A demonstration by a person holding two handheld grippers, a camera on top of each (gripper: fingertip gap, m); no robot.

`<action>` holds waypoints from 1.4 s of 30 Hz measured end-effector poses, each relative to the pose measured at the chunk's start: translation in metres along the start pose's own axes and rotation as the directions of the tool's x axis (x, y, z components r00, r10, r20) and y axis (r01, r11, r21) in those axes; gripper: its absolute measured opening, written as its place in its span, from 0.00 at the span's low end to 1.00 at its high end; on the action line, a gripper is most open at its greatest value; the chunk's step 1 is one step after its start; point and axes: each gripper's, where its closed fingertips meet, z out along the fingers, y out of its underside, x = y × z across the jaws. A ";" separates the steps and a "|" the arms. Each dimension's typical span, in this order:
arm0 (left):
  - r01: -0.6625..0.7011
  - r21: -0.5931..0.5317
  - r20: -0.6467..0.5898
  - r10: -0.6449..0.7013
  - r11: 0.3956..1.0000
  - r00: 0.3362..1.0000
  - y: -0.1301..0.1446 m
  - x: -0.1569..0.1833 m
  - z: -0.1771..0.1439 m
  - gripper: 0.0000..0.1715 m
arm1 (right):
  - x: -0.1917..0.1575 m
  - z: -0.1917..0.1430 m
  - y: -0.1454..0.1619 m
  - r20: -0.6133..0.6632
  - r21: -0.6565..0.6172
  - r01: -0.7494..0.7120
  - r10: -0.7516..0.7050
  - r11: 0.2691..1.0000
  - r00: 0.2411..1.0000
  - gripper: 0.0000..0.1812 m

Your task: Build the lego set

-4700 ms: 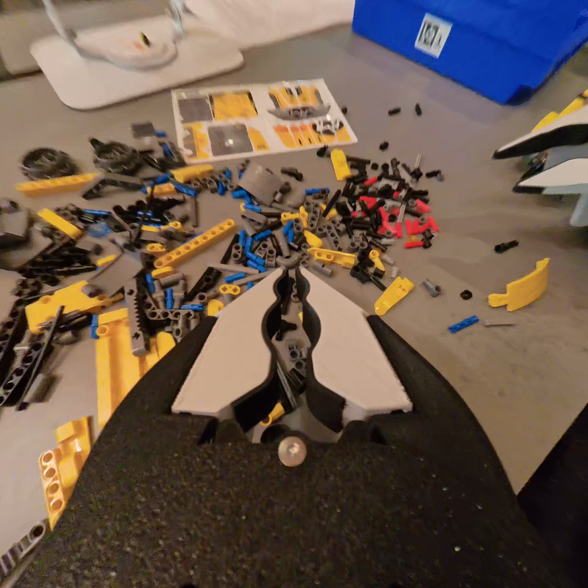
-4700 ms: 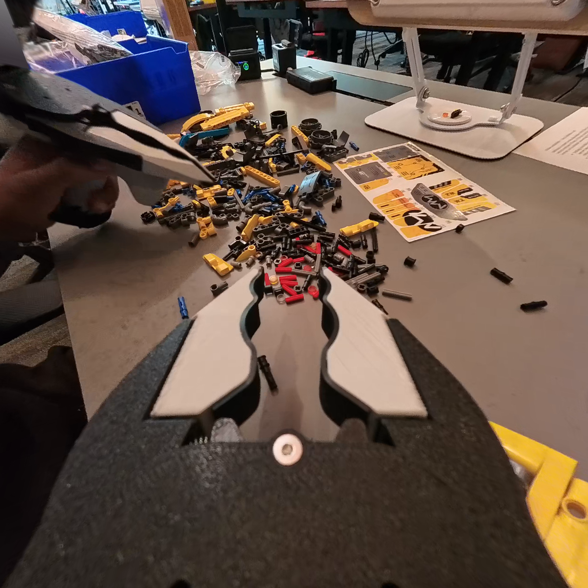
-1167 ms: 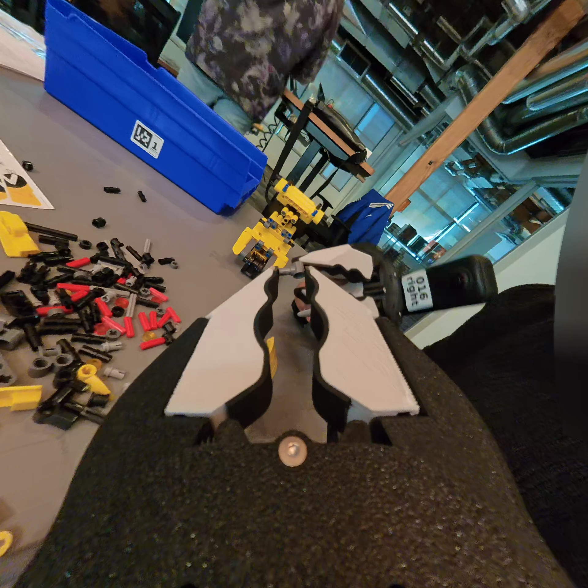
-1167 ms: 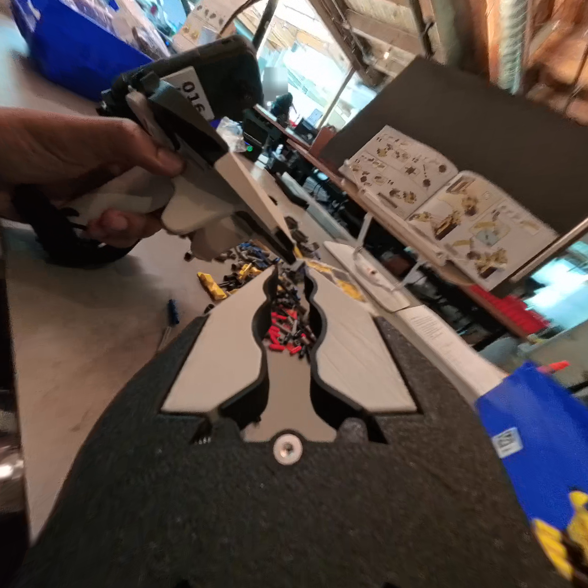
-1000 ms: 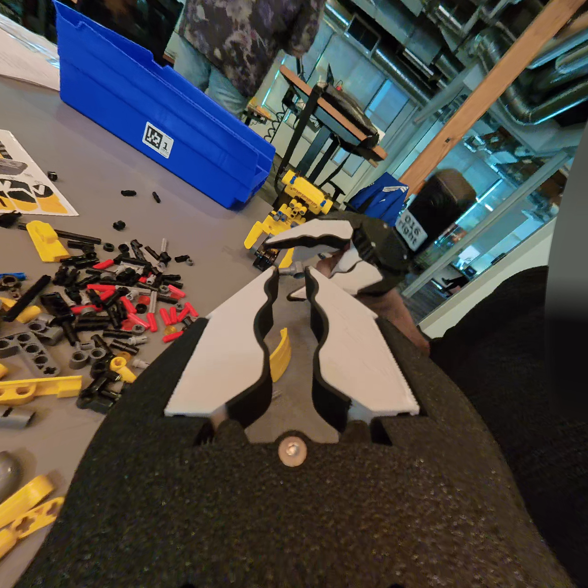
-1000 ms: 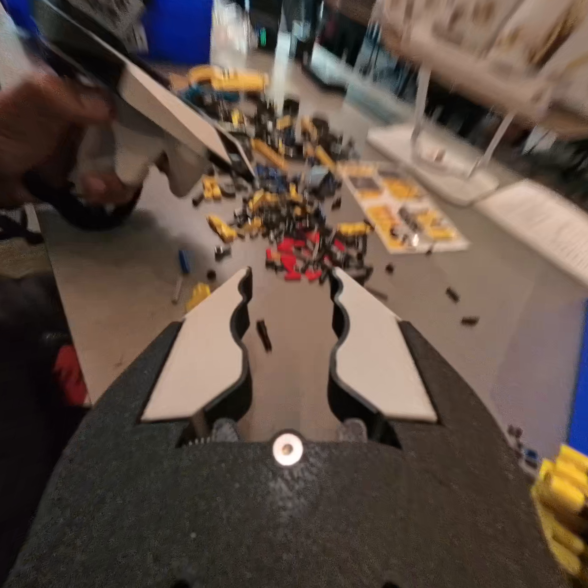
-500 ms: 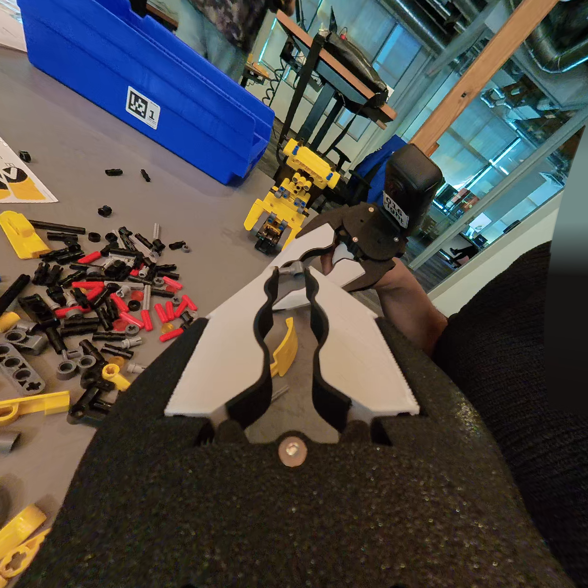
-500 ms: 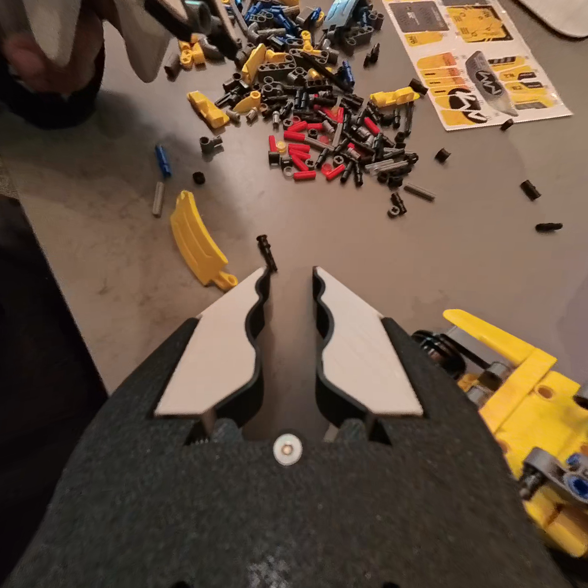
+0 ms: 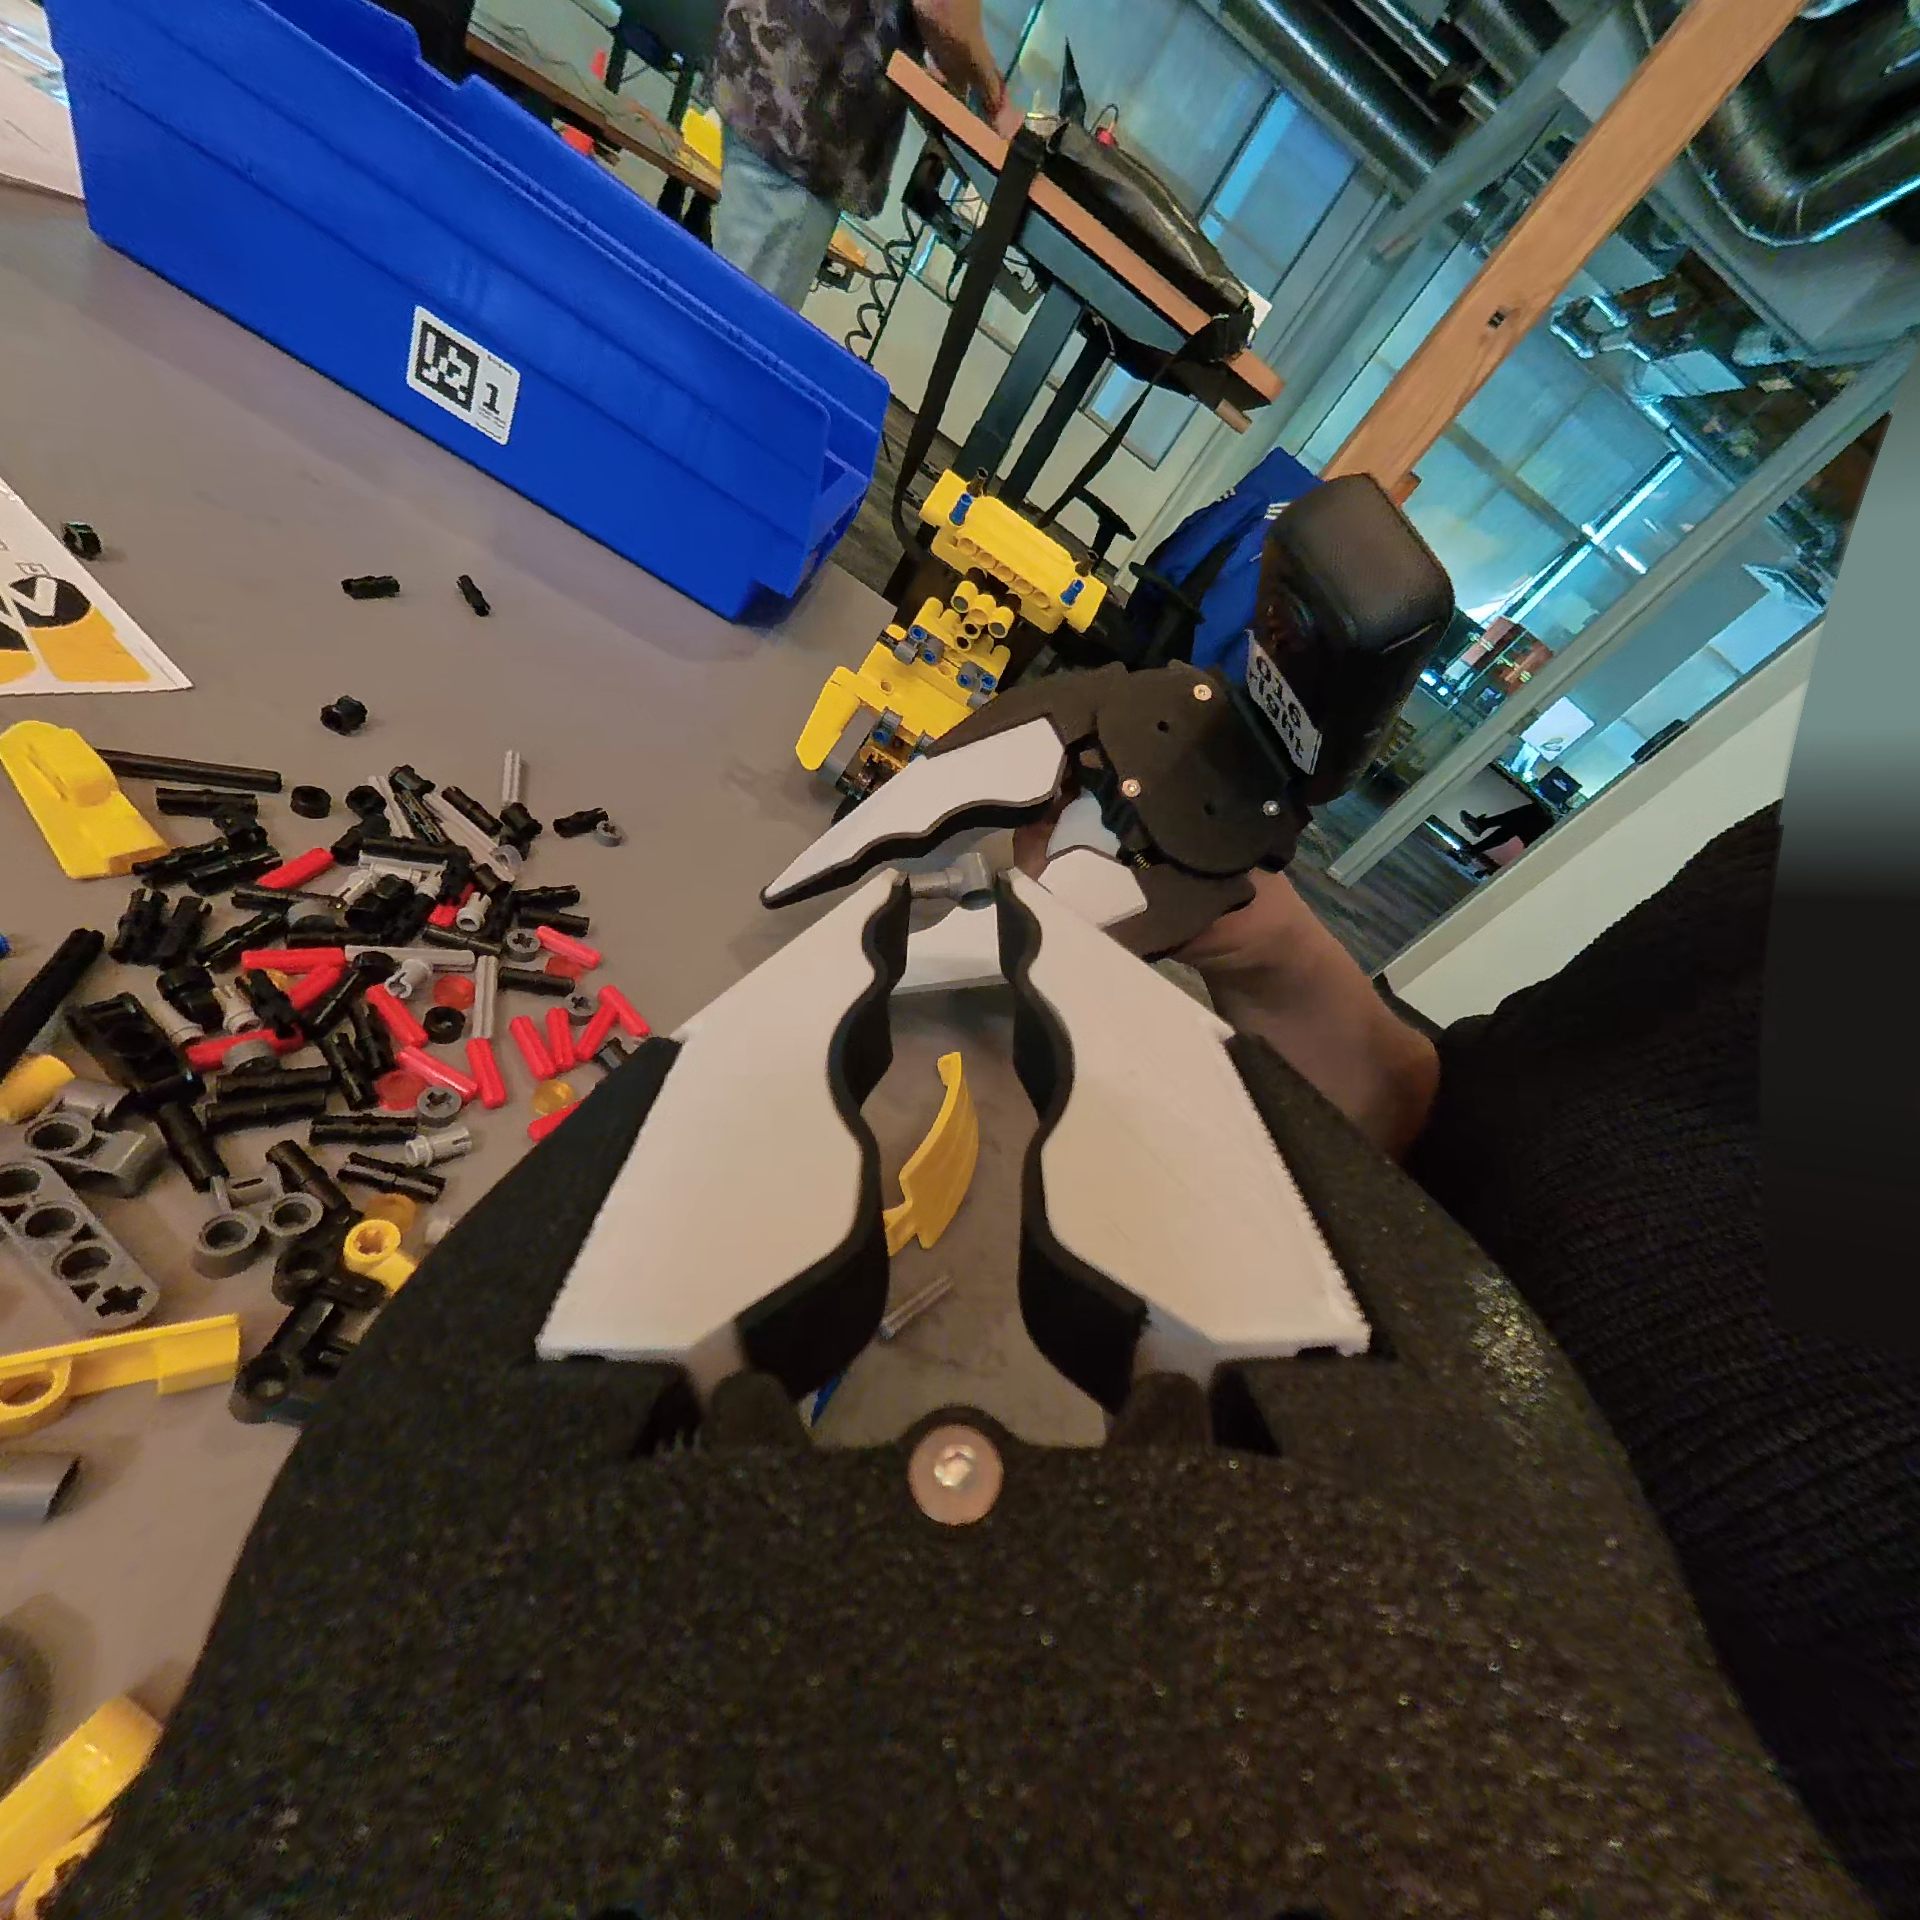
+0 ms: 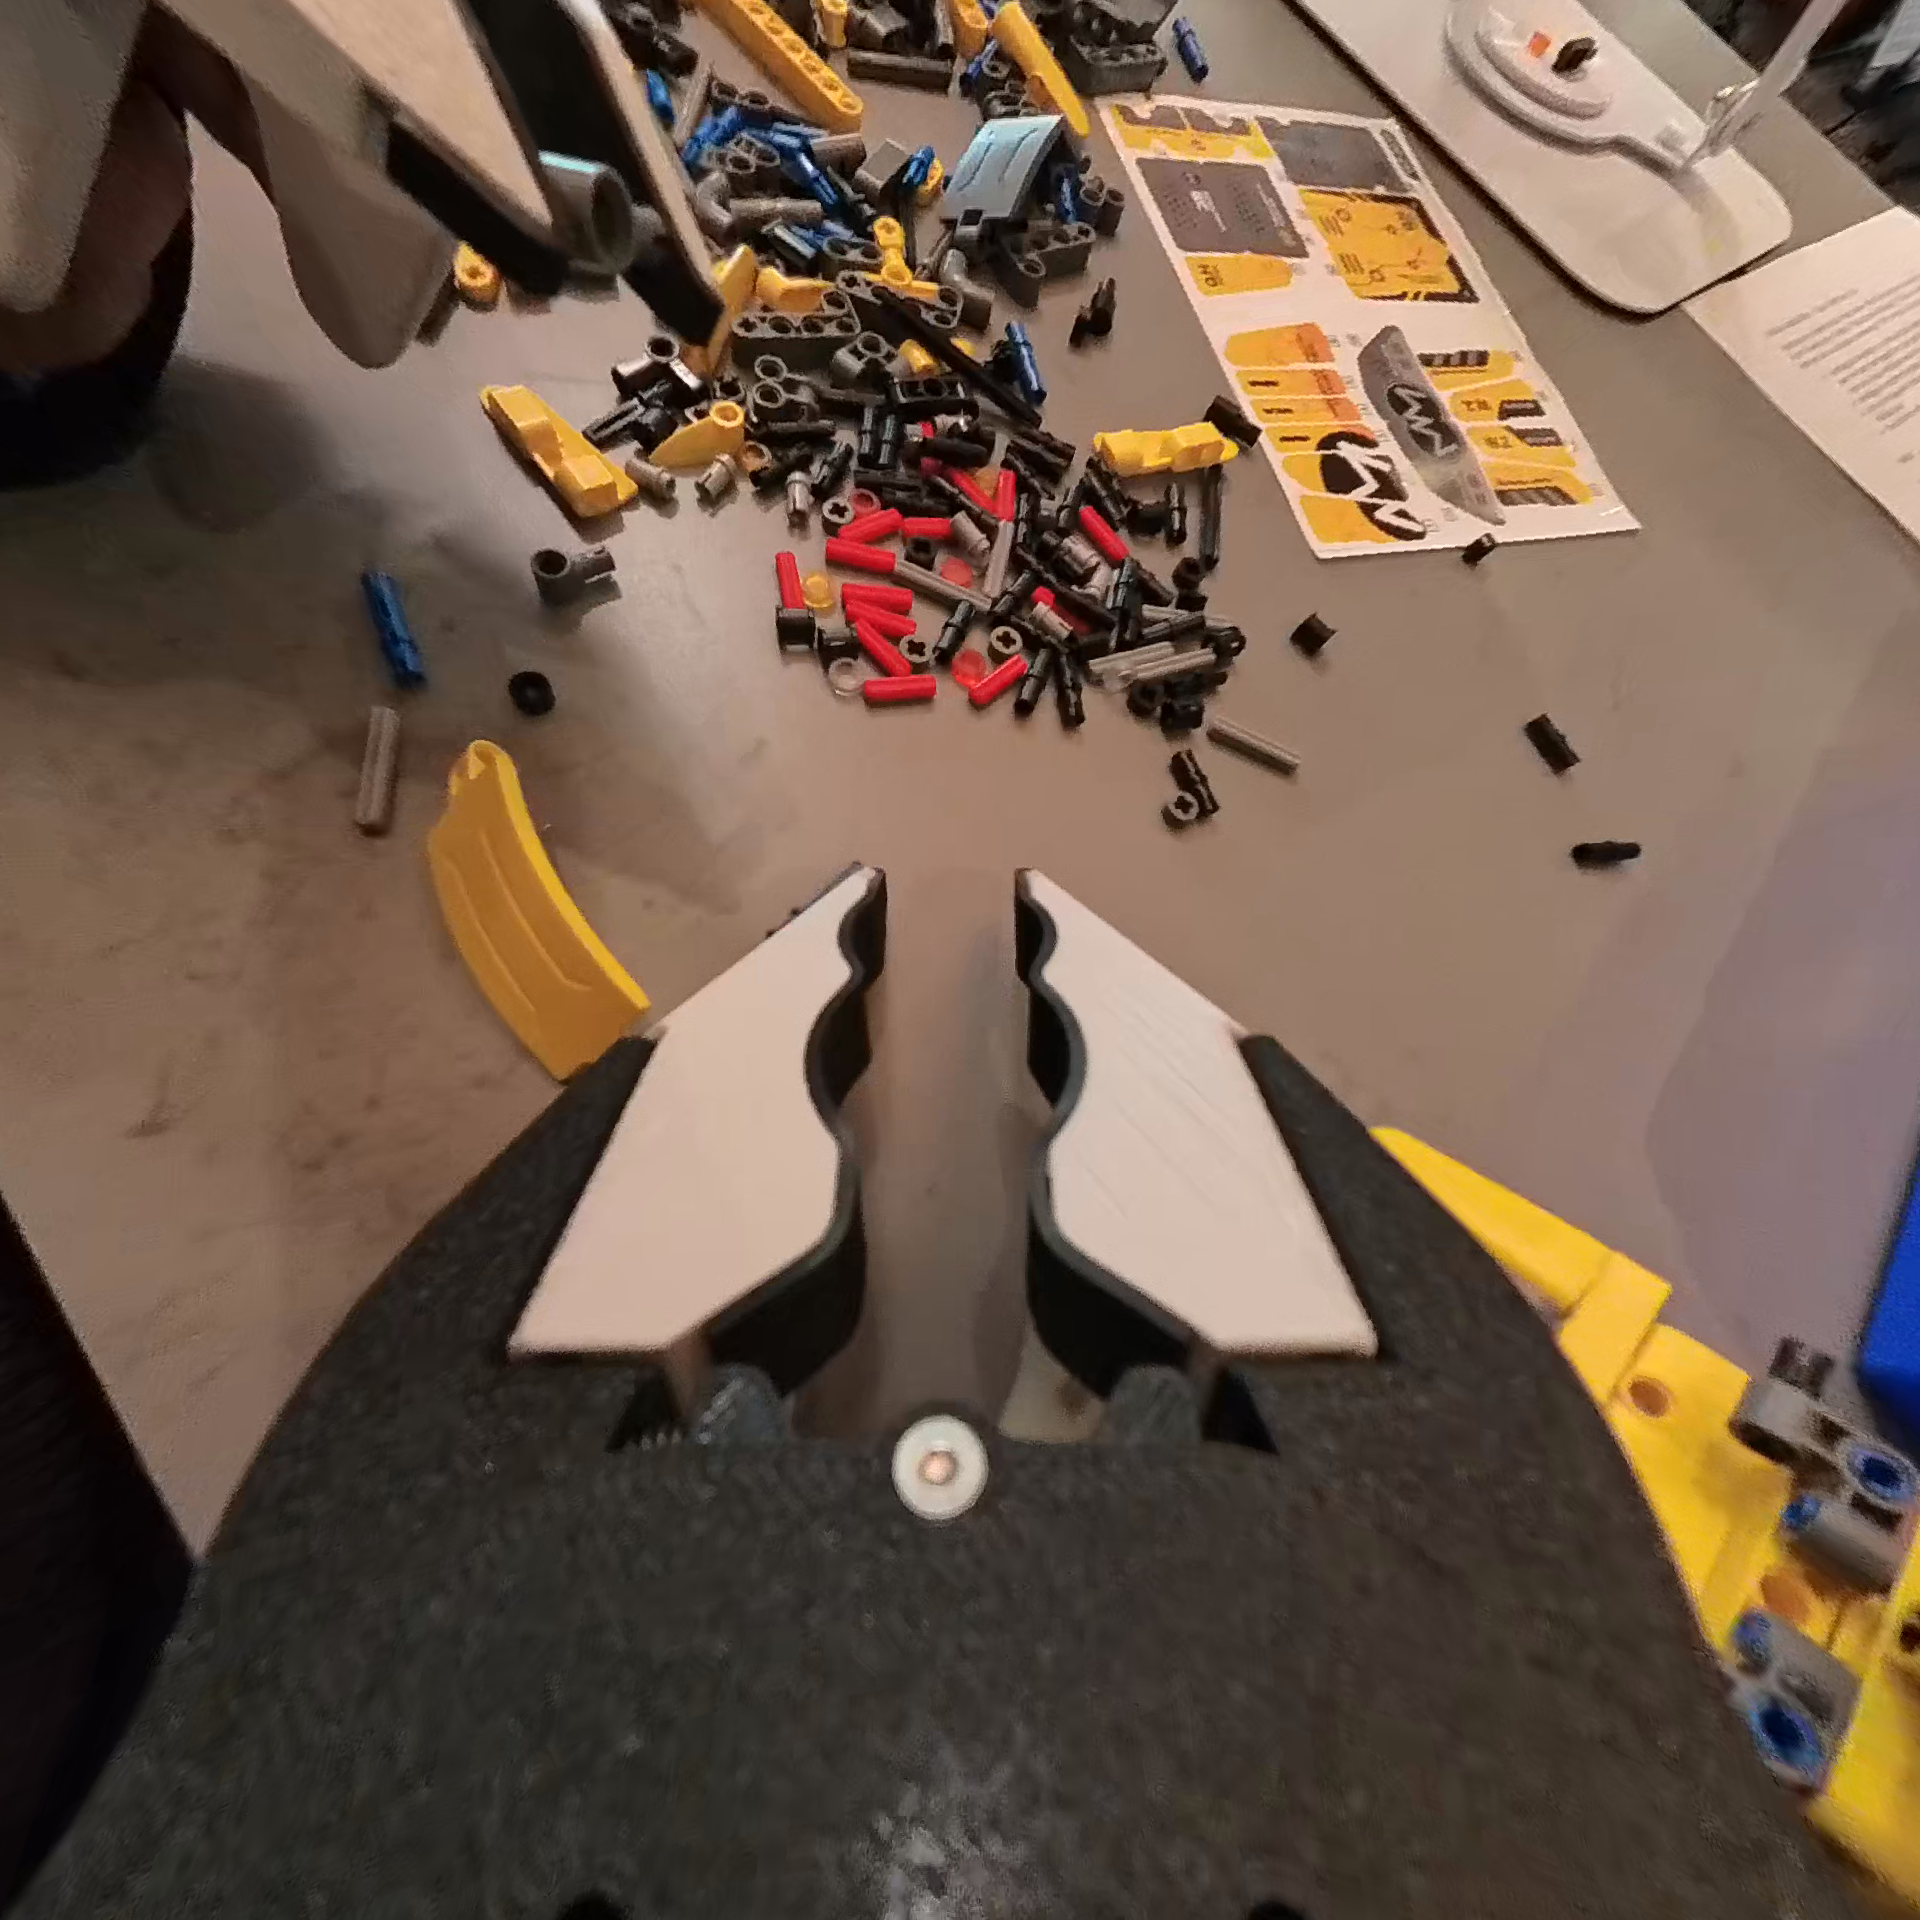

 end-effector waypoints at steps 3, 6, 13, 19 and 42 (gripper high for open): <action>0.003 0.005 -0.002 -0.003 1.000 1.000 -0.001 0.000 0.000 0.09 | 0.000 -0.009 -0.001 0.020 0.026 -0.076 0.075 0.997 0.997 0.13; 0.007 0.007 -0.004 -0.007 1.000 1.000 -0.001 -0.001 -0.001 0.09 | -0.009 -0.015 0.001 0.091 0.029 -0.179 0.176 0.983 0.980 0.13; 0.005 0.007 0.001 -0.005 1.000 1.000 -0.001 -0.001 0.000 0.09 | -0.023 -0.010 0.007 0.110 -0.031 -0.164 0.166 0.986 0.980 0.13; -0.003 0.000 0.007 0.003 1.000 1.000 0.000 -0.001 0.001 0.09 | -0.027 -0.003 0.006 0.096 -0.056 -0.134 0.139 0.989 0.986 0.12; -0.003 -0.131 -0.024 0.000 0.991 1.000 -0.007 -0.002 0.014 0.09 | -0.007 -0.019 -0.041 0.194 0.252 -0.222 0.175 0.942 0.965 0.02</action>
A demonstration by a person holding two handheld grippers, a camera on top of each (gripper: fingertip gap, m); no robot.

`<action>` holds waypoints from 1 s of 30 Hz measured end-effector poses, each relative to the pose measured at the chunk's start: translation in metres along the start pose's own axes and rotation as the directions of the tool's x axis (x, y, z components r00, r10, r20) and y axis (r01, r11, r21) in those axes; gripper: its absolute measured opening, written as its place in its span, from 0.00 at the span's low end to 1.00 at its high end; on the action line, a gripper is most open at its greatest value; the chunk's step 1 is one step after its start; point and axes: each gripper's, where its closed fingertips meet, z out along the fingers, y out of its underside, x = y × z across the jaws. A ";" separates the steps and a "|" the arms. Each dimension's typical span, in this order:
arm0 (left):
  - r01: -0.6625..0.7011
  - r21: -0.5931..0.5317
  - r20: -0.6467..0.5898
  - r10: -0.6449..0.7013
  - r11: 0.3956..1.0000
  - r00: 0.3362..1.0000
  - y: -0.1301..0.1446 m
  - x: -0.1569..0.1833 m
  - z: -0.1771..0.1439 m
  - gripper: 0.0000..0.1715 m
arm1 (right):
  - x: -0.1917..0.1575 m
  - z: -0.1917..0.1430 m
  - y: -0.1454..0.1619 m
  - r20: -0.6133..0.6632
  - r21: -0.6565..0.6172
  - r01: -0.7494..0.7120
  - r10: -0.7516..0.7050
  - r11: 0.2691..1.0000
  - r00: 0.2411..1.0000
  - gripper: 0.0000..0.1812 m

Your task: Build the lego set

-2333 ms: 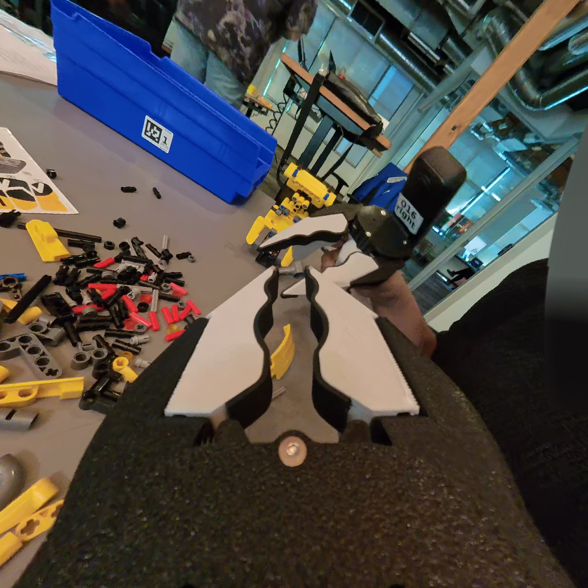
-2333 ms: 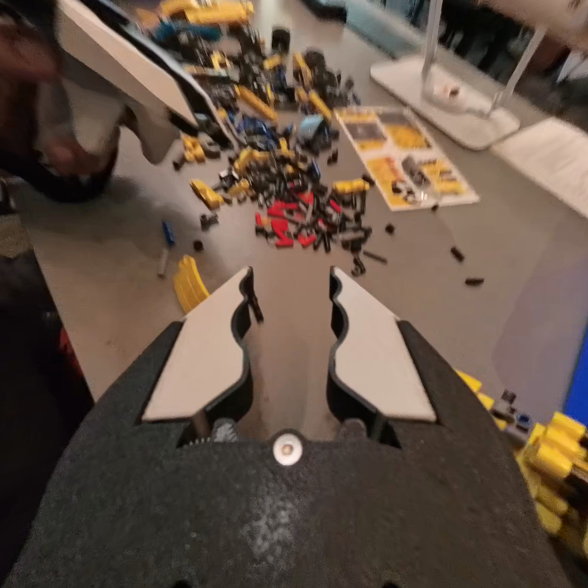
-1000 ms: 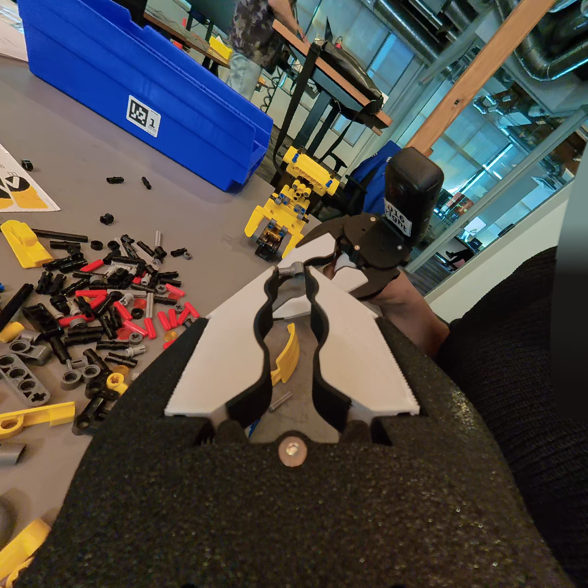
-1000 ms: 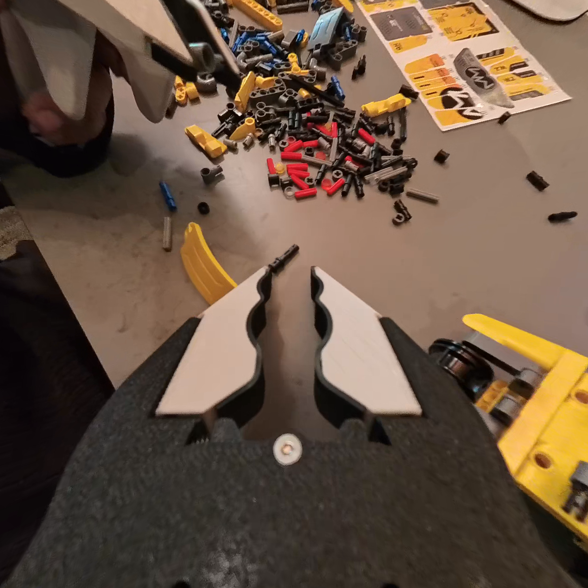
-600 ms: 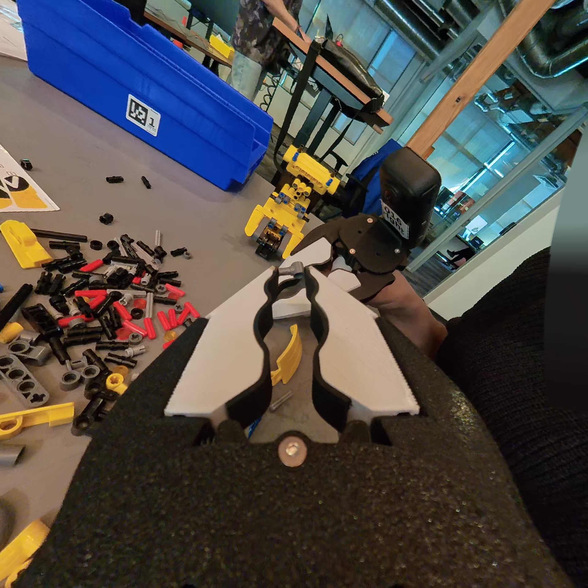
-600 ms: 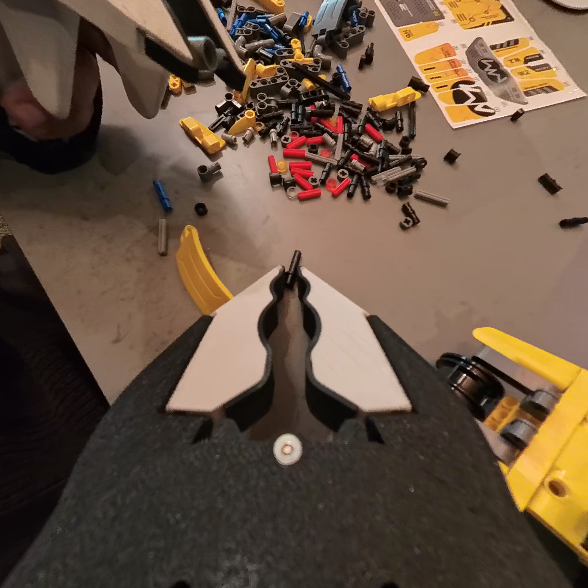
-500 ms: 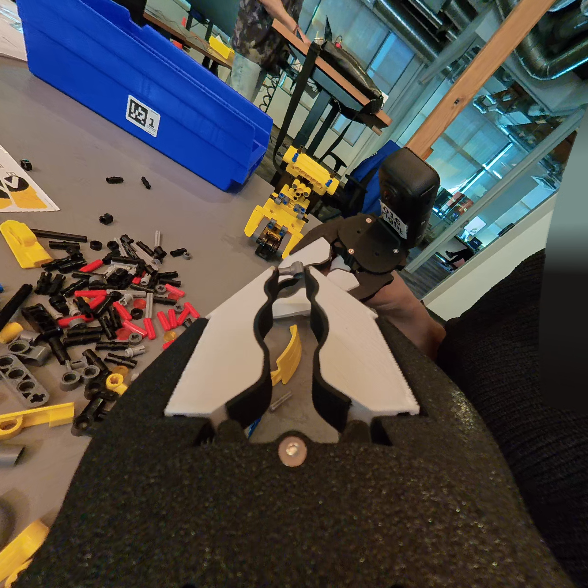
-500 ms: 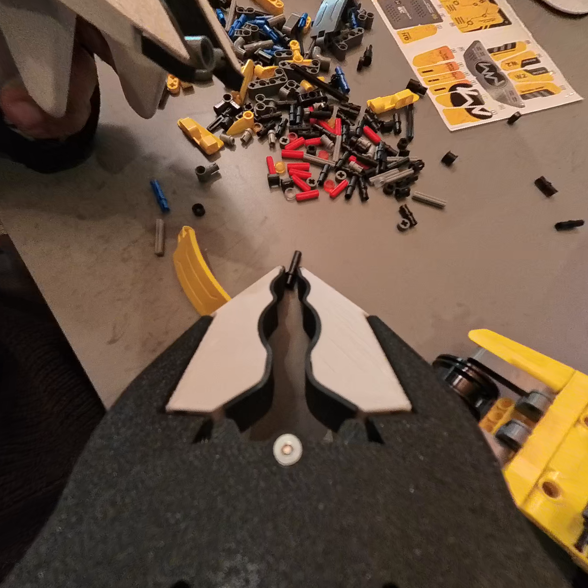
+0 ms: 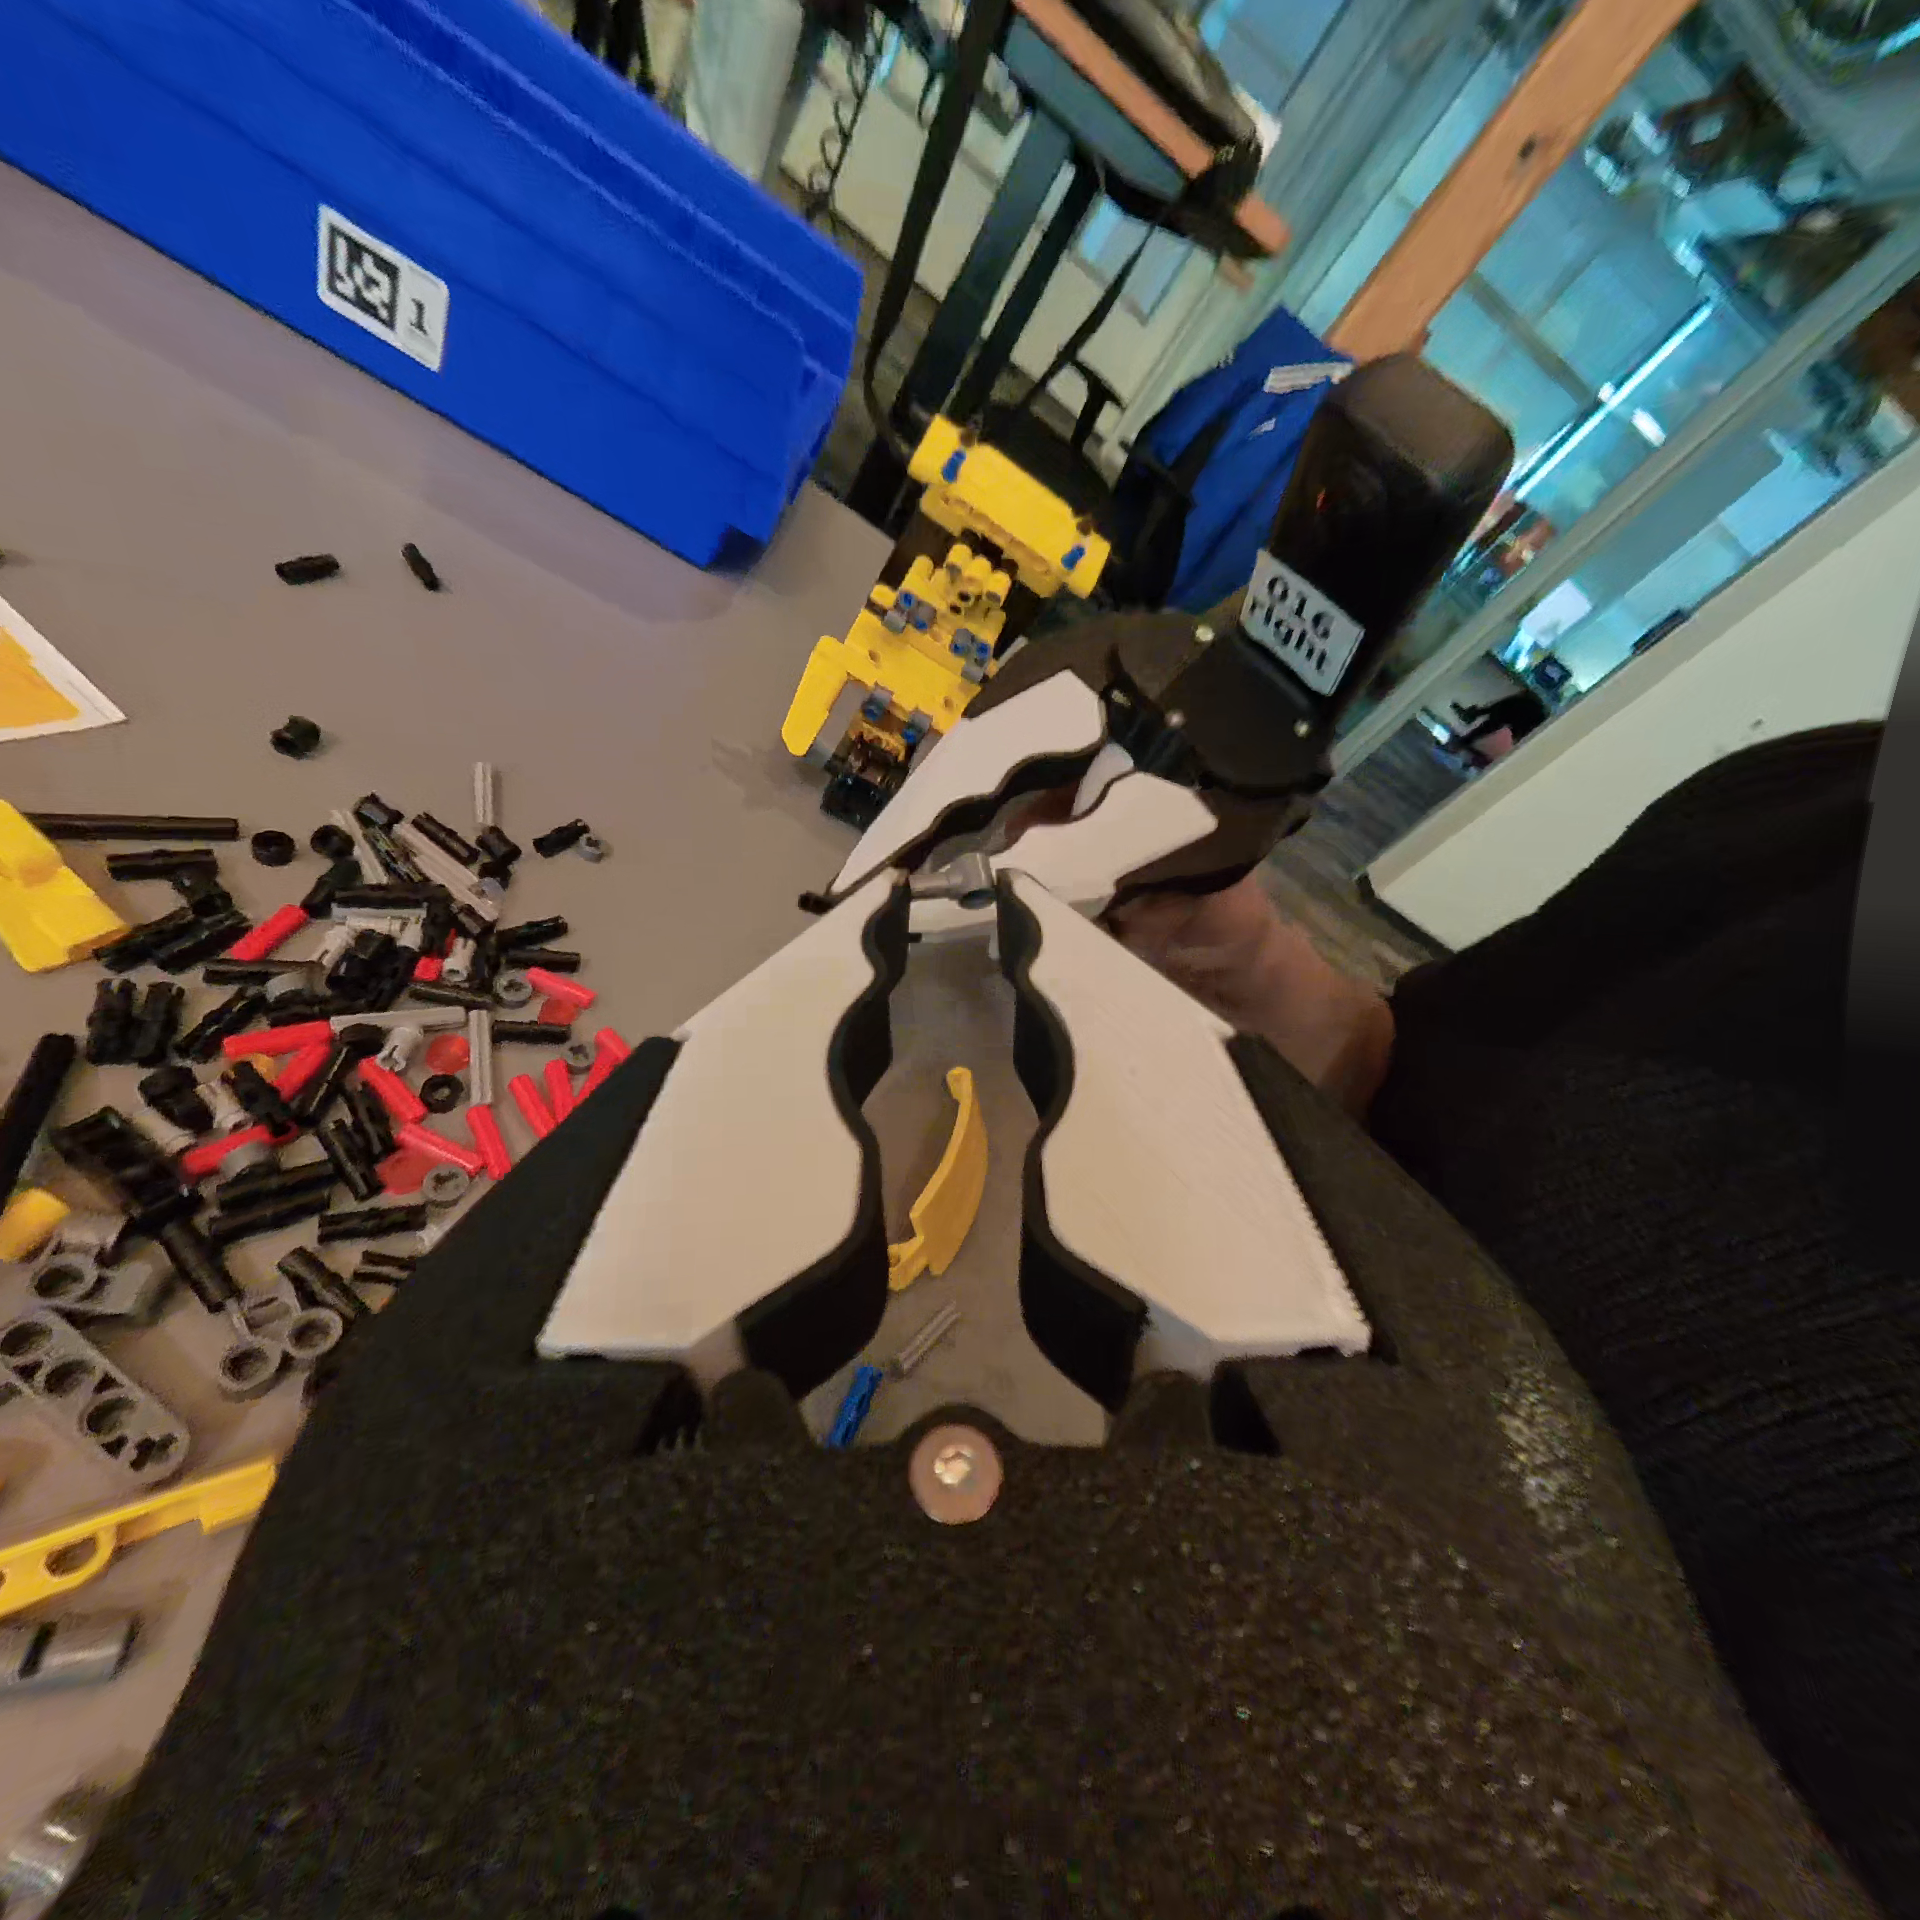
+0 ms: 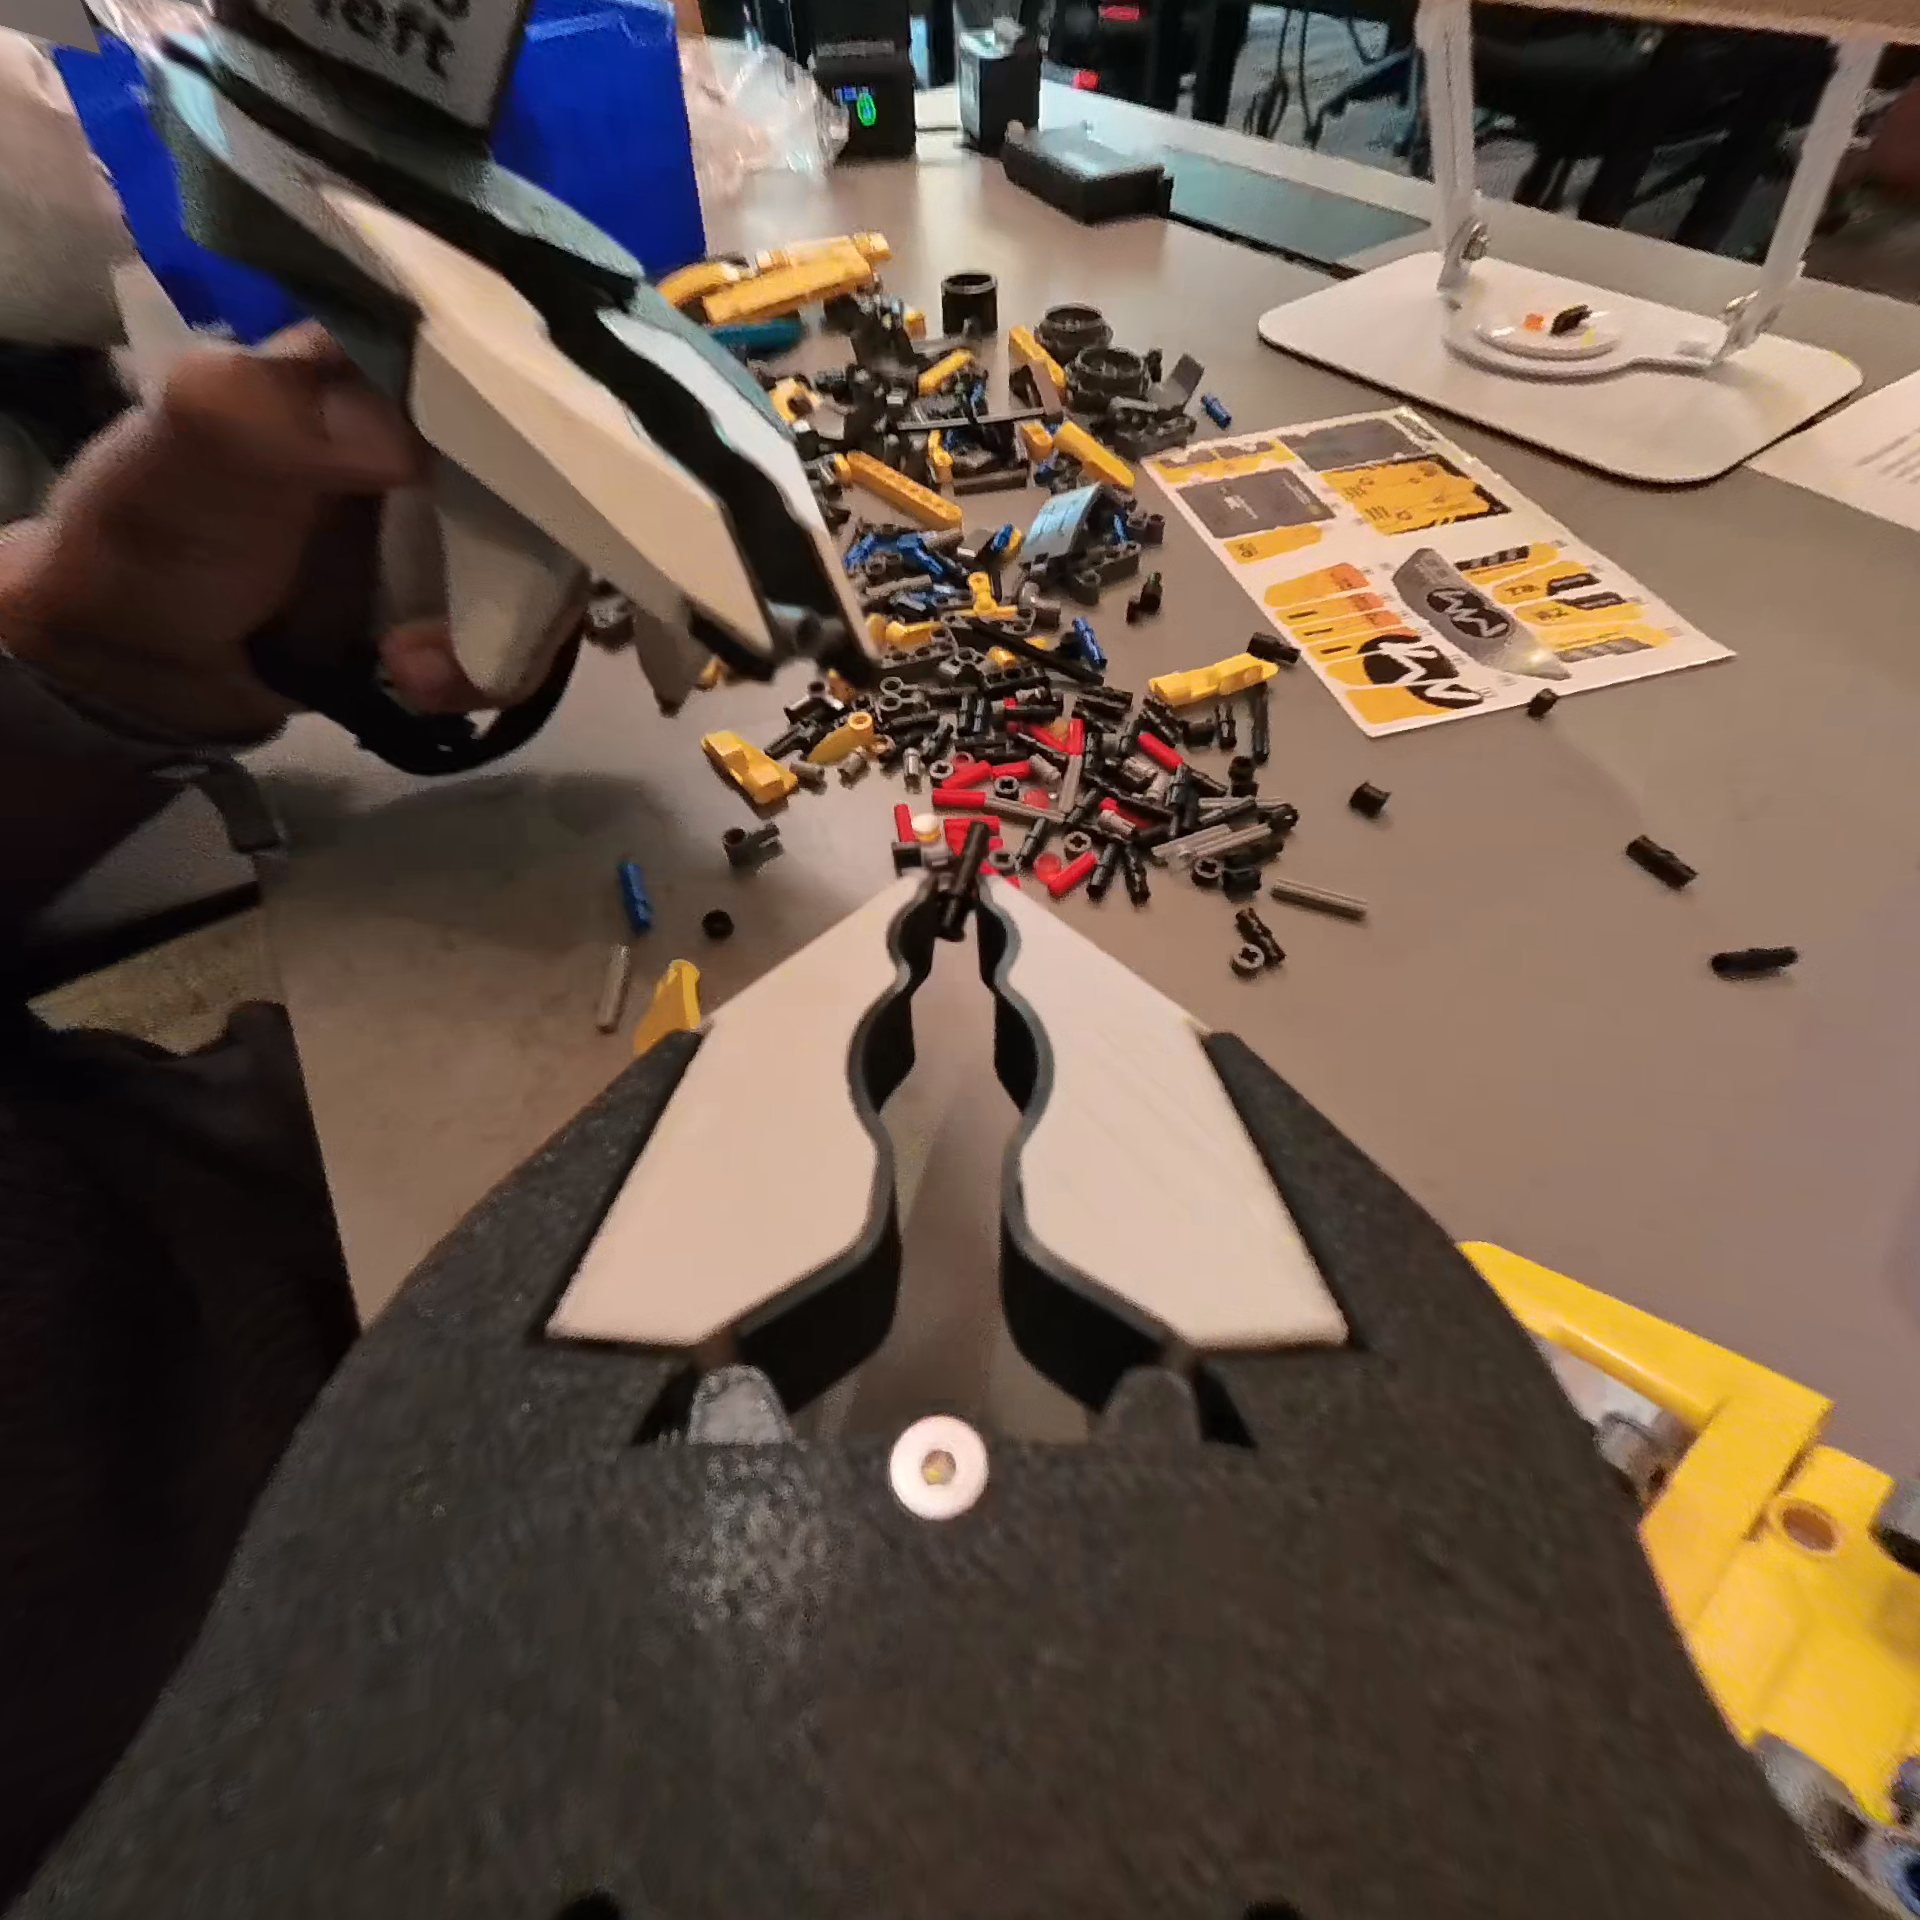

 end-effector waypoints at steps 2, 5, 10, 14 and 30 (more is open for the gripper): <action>-0.029 -0.037 0.030 0.030 0.999 0.999 0.004 -0.005 0.004 0.10 | 0.000 -0.004 -0.004 0.017 0.034 -0.017 0.017 0.999 1.000 0.02; -0.016 -0.053 0.025 0.017 0.998 1.000 0.015 -0.008 0.007 0.10 | -0.002 -0.006 -0.006 0.030 0.054 -0.016 0.015 0.998 0.999 0.02; 0.075 0.033 -0.113 -0.070 0.997 0.991 0.012 0.003 0.006 0.09 | -0.004 -0.004 -0.005 0.017 0.038 0.022 -0.022 0.999 1.000 0.03; 0.067 0.102 -0.180 -0.048 0.993 0.983 0.002 0.010 -0.001 0.09 | -0.004 -0.002 -0.002 0.015 0.021 0.025 -0.026 0.999 1.000 0.03; -0.033 0.115 -0.203 0.056 0.993 0.977 0.004 0.028 0.001 0.09 | -0.004 -0.007 -0.009 0.050 0.072 -0.010 0.006 0.997 0.999 0.03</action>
